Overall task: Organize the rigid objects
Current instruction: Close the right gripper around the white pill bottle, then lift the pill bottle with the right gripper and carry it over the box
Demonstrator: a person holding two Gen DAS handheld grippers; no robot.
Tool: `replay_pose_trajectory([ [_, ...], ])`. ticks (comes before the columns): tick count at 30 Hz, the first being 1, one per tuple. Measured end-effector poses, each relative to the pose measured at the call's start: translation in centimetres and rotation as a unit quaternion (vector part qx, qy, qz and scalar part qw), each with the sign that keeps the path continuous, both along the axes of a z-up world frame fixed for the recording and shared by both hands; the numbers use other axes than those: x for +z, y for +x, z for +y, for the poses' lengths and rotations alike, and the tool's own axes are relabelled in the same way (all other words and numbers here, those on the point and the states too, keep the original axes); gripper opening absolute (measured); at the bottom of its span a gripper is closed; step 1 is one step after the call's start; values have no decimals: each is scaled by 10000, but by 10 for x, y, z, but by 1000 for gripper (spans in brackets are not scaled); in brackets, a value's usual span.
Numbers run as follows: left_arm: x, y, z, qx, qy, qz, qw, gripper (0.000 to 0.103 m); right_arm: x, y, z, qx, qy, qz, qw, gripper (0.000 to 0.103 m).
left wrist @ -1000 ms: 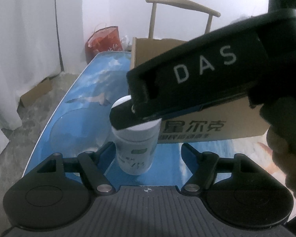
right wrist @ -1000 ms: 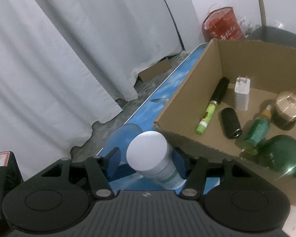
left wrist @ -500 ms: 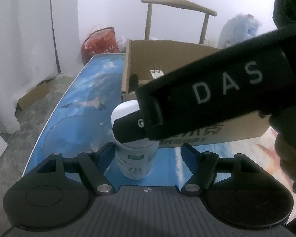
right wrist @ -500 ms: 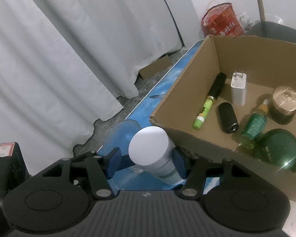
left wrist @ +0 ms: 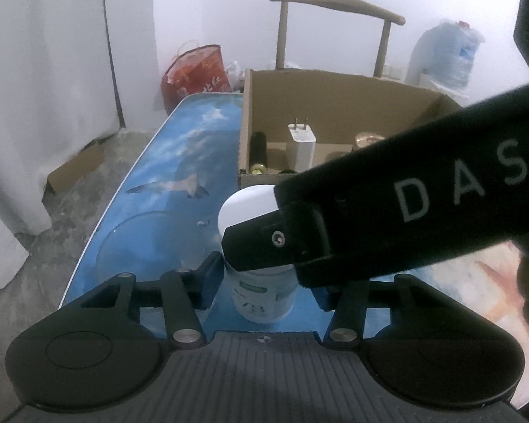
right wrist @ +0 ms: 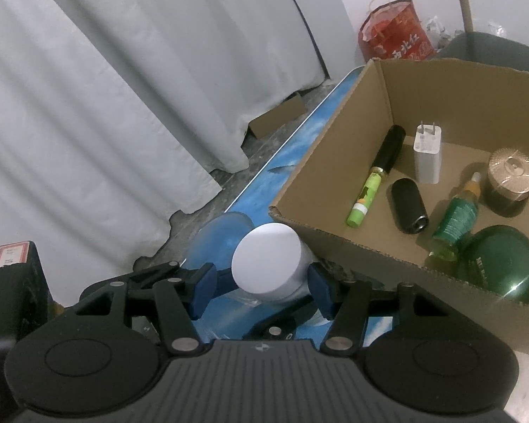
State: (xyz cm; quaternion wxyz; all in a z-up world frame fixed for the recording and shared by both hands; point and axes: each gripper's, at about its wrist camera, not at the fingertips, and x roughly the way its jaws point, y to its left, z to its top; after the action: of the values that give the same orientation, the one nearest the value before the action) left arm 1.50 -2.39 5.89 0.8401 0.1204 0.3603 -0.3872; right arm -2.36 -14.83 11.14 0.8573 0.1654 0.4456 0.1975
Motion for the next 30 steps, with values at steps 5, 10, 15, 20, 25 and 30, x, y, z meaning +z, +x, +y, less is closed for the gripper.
replay_pose_trajectory([
  [5, 2, 4, 6, 7, -12, 50, 10000, 51, 3, -2, 1, 8, -3, 17, 10000, 61],
  [10, 3, 5, 6, 37, -12, 0, 10000, 51, 10, -12, 2, 15, -10, -24, 10000, 61],
  [15, 26, -12, 11, 16, -22, -238, 9997, 51, 27, -29, 0, 24, 14, -182, 9998, 61],
  [20, 60, -24, 13, -4, -139, -556, 9984, 51, 57, -45, -7, 64, 104, -520, 9986, 61],
  [25, 87, -32, 0, -127, -199, -809, 9964, 51, 91, -54, -19, 34, 104, -806, 9967, 61],
  [30, 105, -25, -35, -448, -306, -752, 9957, 51, 114, -51, -47, -145, 54, -894, 9959, 61],
])
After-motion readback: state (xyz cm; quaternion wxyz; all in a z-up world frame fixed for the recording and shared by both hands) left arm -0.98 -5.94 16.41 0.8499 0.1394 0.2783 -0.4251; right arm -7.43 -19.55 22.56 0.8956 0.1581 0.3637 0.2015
